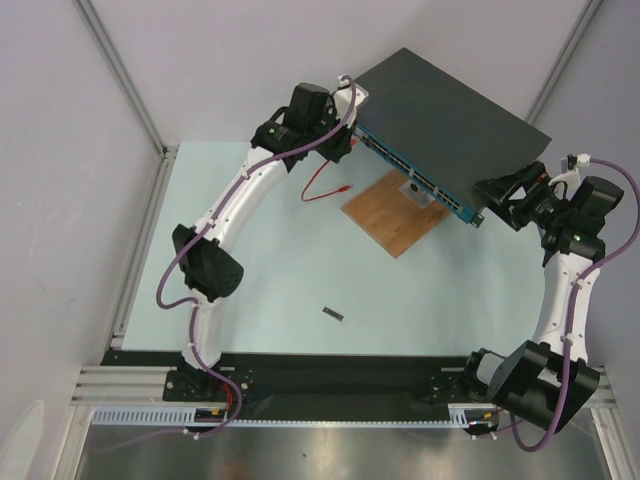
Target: Insert the plug into the switch port
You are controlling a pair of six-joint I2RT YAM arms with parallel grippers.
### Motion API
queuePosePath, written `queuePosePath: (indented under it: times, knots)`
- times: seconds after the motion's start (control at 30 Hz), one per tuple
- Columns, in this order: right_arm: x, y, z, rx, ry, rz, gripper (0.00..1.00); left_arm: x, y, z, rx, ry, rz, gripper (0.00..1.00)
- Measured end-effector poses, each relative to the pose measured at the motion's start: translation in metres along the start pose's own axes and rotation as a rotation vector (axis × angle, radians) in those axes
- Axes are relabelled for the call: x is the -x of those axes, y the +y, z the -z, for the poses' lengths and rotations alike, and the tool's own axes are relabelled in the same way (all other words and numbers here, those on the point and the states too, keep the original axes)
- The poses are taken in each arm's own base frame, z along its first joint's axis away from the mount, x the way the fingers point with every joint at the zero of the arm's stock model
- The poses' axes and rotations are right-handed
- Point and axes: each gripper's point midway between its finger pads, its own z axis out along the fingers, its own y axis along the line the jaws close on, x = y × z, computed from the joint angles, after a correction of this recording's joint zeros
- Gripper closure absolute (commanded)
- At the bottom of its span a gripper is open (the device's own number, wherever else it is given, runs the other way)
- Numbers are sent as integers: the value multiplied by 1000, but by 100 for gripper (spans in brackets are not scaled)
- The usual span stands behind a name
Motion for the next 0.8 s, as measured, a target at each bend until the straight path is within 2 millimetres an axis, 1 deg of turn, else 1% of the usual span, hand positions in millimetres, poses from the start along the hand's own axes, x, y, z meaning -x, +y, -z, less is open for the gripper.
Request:
queuePosePath:
  times: [0.07,0.17,0.2,0.27,0.3,0.4,0.53,0.77,0.8]
  knots:
    - [-1,-1,-3,1,6,-5,8,0,-1,-1,-4,-2,-1,100]
    - [-2,-1,-5,2,10,-9,18,2,-3,-3,-7,-7,-5,100]
    - [-2,-1,-6,1,11,-13,23,2,-4,-4,-8,-10,-6,100]
    - [-2,-4,-7,-6,11,-23,27,4,-7,-5,-12,-16,-10,100]
    - [-3,-5,-7,-8,12,-27,31,5,-8,-5,-14,-17,-12,100]
    - [-3,-7,-8,-12,13,-42,37,7,-12,-6,-18,-24,-16,100]
    - [-3,-7,-8,-13,13,-54,41,11,-13,-6,-18,-37,-21,100]
    - [-3,-7,-8,-12,13,-57,52,5,-11,-11,-13,-17,-26,100]
    - [-3,-7,-7,-13,13,-58,55,4,-11,-11,-13,-15,-27,100]
